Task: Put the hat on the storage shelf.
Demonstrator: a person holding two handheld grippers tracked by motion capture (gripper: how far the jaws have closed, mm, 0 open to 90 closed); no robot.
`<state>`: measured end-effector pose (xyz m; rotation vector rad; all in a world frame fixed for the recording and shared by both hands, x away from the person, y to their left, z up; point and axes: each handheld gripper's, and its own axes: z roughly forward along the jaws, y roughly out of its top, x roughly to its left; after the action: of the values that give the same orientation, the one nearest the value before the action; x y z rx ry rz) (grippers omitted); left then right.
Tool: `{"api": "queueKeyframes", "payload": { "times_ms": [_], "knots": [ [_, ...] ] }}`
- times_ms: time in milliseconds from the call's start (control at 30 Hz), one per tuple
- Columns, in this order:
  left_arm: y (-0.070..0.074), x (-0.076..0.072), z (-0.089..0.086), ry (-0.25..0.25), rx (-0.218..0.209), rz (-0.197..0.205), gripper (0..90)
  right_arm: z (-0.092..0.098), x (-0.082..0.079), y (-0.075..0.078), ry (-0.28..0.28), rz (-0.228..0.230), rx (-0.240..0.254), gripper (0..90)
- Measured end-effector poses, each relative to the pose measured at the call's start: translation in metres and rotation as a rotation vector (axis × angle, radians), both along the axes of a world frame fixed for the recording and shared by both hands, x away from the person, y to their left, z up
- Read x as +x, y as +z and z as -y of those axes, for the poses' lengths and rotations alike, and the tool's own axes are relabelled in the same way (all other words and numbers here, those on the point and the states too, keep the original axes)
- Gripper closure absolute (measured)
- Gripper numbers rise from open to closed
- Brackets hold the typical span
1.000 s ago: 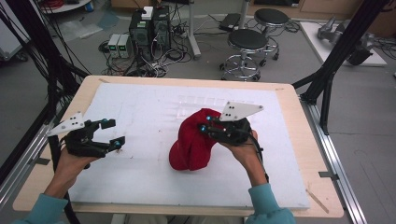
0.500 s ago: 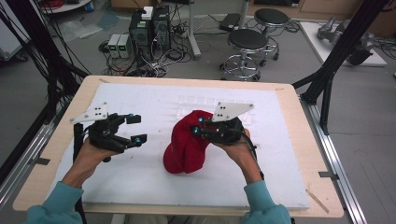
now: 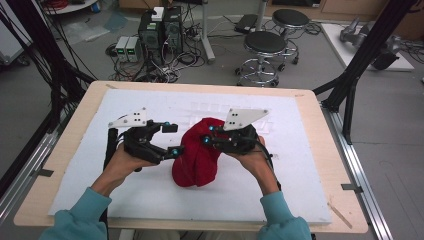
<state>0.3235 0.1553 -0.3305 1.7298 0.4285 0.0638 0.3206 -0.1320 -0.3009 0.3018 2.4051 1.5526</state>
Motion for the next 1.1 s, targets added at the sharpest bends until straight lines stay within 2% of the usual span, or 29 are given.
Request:
{"api": "queueKeyframes", "payload": {
  "times_ms": [200,367,500,600,633,733,767,800,867,1067,1100],
  "knots": [
    [-0.001,0.002,0.007,-0.002,0.03,-0.014,15.4,-0.003,0.001,-0.001,0.016,0.003,-0.006,83.7],
    [-0.003,0.003,0.011,-0.021,0.036,-0.02,16.1,-0.009,0.002,-0.001,0.033,0.012,-0.008,83.7],
    [-0.005,0.005,0.012,-0.029,0.048,-0.044,18.6,-0.012,0.004,-0.003,0.037,0.011,-0.012,83.7],
    [-0.006,0.007,0.012,-0.051,0.041,-0.064,24.8,-0.013,0.004,-0.003,0.042,0.012,-0.007,83.7],
    [-0.006,0.007,0.012,-0.056,0.041,-0.067,24.8,-0.013,0.004,-0.003,0.042,0.012,-0.007,83.7],
    [-0.007,0.007,0.014,-0.065,0.05,-0.068,34.1,-0.015,0.002,-0.002,0.049,0.021,-0.008,83.7],
    [-0.007,0.006,0.014,-0.07,0.05,-0.074,34.1,-0.015,0.002,-0.002,0.049,0.021,-0.008,83.7],
    [-0.007,0.006,0.014,-0.075,0.052,-0.069,39.9,-0.015,0.002,-0.001,0.055,0.026,-0.004,83.7],
    [-0.007,0.005,0.014,-0.075,0.057,-0.07,42.4,-0.015,0.001,-0.001,0.053,0.024,-0.005,83.7],
    [-0.006,0.004,0.013,-0.073,0.074,-0.067,59.8,-0.014,0.001,0.0,0.055,0.035,-0.006,83.7],
    [-0.006,0.003,0.013,-0.074,0.074,-0.068,59.8,-0.014,0.001,0.0,0.055,0.035,-0.006,83.7]
  ]
}}
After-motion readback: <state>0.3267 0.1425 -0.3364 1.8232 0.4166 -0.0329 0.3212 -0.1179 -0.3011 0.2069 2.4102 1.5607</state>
